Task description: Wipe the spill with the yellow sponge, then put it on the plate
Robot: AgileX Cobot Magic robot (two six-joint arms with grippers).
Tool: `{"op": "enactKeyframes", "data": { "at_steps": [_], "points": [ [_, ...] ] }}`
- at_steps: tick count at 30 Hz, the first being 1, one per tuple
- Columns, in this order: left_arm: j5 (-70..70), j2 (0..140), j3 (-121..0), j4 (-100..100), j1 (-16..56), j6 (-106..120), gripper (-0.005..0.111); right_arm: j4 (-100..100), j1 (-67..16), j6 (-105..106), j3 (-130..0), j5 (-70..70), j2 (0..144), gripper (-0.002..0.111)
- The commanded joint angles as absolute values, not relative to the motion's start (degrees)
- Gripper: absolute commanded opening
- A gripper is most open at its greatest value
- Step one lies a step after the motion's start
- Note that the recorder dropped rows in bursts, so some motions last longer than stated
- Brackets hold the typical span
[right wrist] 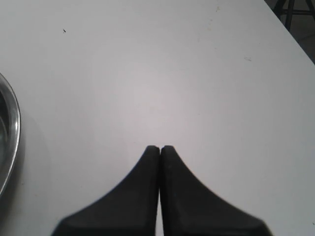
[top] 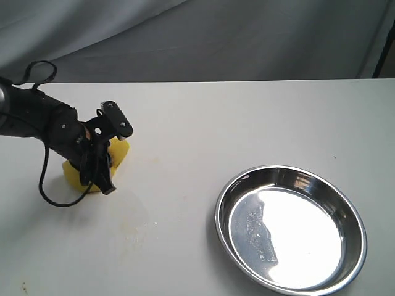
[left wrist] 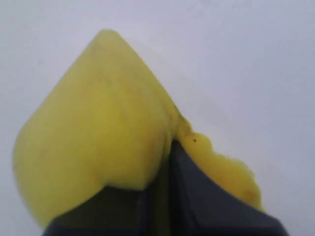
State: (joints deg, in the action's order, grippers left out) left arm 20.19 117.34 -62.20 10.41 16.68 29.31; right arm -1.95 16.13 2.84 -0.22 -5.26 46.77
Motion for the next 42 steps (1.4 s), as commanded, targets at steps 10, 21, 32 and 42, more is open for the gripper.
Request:
{"op": "enactKeyframes", "data": {
  "at_steps": [10, 21, 32, 42],
  "points": [
    [36.5, 121.3, -60.3, 12.8, 1.5, 28.4, 0.0, -2.0, 16.6, 2.6, 0.0, -6.2, 46.9, 0.0],
    [47.1, 121.3, -59.6, 15.7, -0.7, 28.9, 0.0, -2.0, 16.6, 2.6, 0.0, -6.2, 46.9, 0.0],
    [43.7, 121.3, -55.3, 15.8, 12.5, 29.2, 0.0, -2.0, 16.6, 2.6, 0.0, -6.2, 46.9, 0.0],
    [48.2, 121.3, -55.3, 15.8, 29.5, 29.2, 0.0, -2.0, 16.6, 2.6, 0.0, -6.2, 46.9, 0.0]
  ]
}}
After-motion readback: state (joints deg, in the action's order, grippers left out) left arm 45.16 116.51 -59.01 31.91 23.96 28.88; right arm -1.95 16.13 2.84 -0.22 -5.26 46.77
